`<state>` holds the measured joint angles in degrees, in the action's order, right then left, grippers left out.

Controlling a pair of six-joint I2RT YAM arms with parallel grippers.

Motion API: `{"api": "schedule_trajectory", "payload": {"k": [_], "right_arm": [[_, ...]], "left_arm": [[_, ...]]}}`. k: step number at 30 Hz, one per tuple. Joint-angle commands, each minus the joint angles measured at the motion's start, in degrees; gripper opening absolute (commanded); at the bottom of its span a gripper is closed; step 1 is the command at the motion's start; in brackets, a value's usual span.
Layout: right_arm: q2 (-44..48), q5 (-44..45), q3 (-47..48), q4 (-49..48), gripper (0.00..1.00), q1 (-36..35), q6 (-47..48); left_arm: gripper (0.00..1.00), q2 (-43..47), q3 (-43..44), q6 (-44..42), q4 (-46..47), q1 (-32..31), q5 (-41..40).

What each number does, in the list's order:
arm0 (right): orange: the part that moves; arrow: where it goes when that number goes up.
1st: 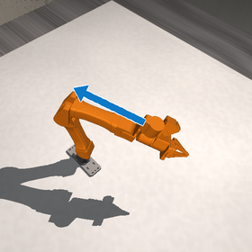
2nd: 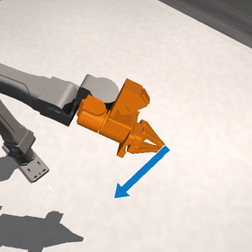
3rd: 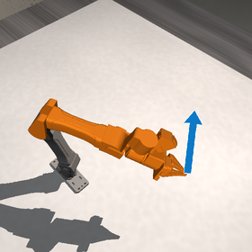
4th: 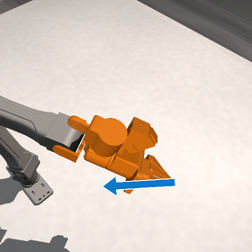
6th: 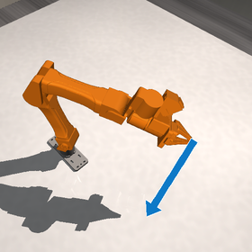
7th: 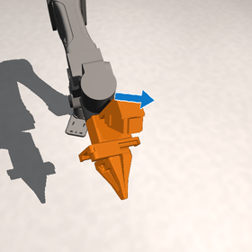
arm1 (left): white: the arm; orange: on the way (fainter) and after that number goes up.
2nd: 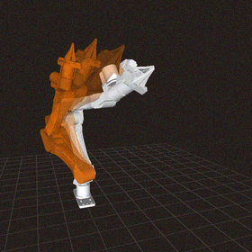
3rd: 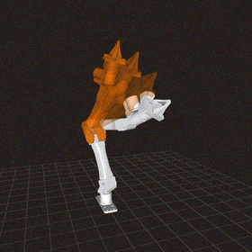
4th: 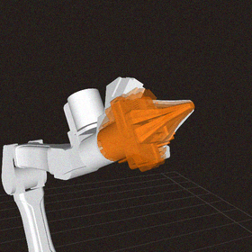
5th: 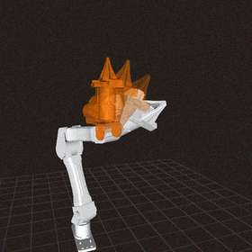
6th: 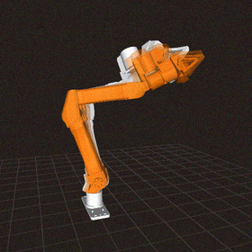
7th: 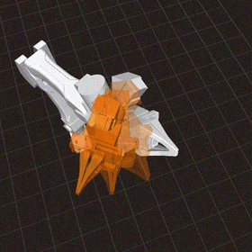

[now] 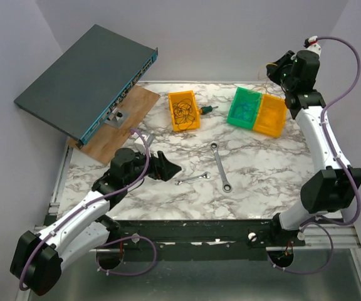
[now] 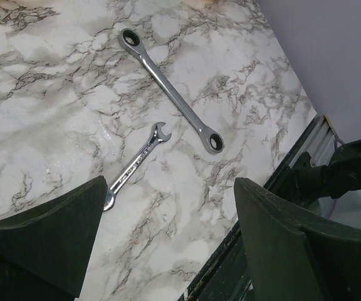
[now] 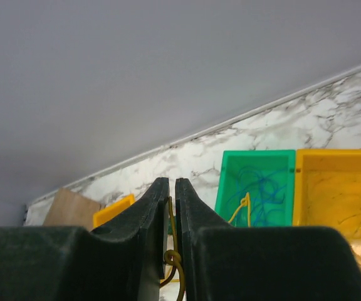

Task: Untangle the cables

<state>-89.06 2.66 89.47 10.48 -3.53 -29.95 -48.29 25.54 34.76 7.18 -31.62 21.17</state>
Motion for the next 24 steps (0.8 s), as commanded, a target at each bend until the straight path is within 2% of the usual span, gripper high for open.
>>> {"api": "schedule_trajectory", "payload": {"k": [1,6,11,18,24], "right_arm": [[-5.15,0.31,4.29,3.57,0.01,3.22,-0.09],[-11.55,1.42,5.14,0.56,0.01,7.92,-2.28],[-20.06,3.92,5.14,-2.57,0.01,9.54,-4.79],[-28.81,6.71,-2.32,-8.74,0.01,9.59,-7.98],[-35.79,11.76,-2.09,-5.72,0.01,9.55,-8.06]], "left_arm": [[0.84,-1.0,-0.74,-0.31,3.25,-0.55,0.03],[0.84,-2.26,-0.33,-0.57,3.8,-0.77,-0.25],[0.84,-3.97,0.53,-0.75,4.33,-0.97,-0.14],[0.84,-6.06,0.84,-1.12,5.37,-1.13,-0.44],[0.84,-6.37,0.52,-1.31,5.91,-1.39,-0.44]]}}
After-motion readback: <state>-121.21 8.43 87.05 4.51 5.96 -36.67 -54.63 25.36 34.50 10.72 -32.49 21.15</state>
